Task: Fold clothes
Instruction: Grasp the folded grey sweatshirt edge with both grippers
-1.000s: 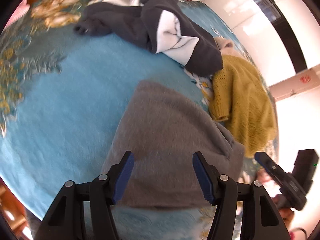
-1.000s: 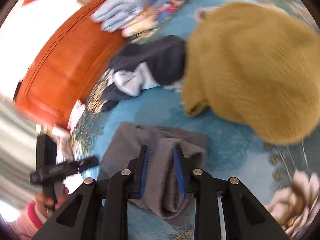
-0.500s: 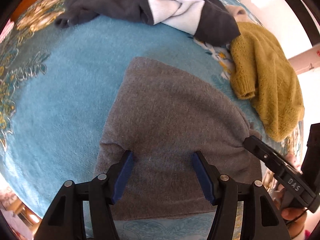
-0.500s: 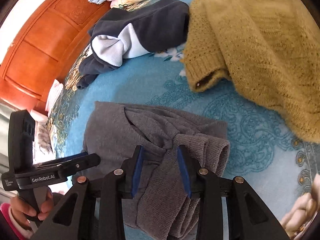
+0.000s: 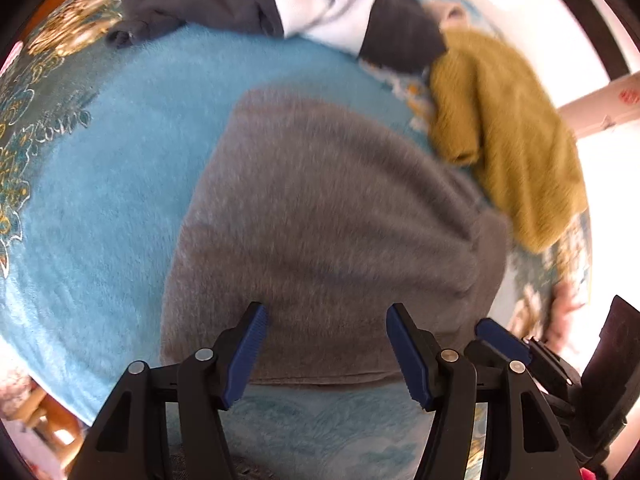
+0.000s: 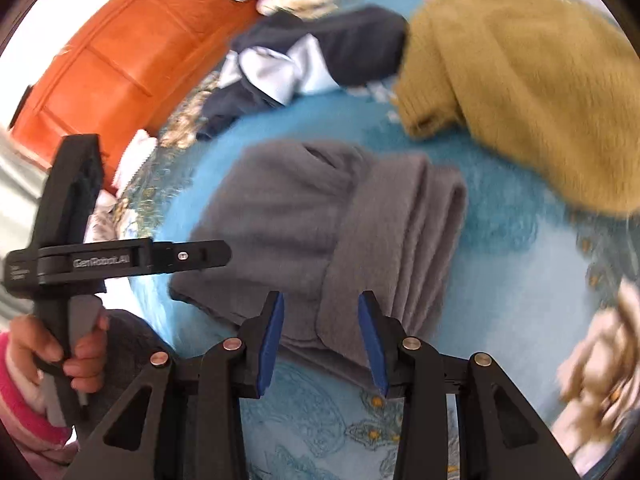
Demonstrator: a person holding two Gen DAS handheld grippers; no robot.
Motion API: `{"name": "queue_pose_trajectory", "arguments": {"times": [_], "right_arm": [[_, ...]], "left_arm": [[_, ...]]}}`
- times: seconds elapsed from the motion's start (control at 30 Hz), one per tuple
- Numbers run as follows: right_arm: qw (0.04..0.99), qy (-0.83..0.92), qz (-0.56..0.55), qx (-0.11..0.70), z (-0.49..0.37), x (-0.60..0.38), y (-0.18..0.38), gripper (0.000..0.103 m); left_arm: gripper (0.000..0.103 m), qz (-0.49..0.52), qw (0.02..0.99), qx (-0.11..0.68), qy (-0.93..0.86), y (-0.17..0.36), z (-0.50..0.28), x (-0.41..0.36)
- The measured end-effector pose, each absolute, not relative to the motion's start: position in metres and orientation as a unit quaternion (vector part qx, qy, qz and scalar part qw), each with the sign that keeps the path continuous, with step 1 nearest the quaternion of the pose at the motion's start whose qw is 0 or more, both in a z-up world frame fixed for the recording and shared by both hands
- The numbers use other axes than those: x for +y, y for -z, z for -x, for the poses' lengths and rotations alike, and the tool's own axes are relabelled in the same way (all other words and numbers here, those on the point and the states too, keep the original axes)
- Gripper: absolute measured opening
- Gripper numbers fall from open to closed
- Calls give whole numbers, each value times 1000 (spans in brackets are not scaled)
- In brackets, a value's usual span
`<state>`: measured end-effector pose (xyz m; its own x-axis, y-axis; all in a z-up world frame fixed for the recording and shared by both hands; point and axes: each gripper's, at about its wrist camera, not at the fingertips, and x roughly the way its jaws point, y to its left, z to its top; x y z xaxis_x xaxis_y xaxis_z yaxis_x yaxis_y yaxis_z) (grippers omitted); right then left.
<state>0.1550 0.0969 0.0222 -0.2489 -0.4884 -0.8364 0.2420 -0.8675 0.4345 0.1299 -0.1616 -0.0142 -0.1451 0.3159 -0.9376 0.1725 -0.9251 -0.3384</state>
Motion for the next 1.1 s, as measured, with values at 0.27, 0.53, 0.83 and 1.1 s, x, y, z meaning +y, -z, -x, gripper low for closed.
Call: {"name": "queue_pose_trajectory", "arguments": {"times": [0.27,0.53,0.83,1.1], "right_arm": [[232,770,-575,-153,-149,105,-5,40],[224,757,-533,-305,-149,168,-8,65],[219,701,-565,-376,-134,178,32,74],[220,688,-577,-380,-117,163,46,88]], "left_arm": [[66,670,49,-184,-717,27,-125,-162],[66,581,73,-322,-744,-2,-127,-244],[83,620,63,-378,-685,39,-113,-281],[86,674,116,-407,-606,70,-106,-261]]}}
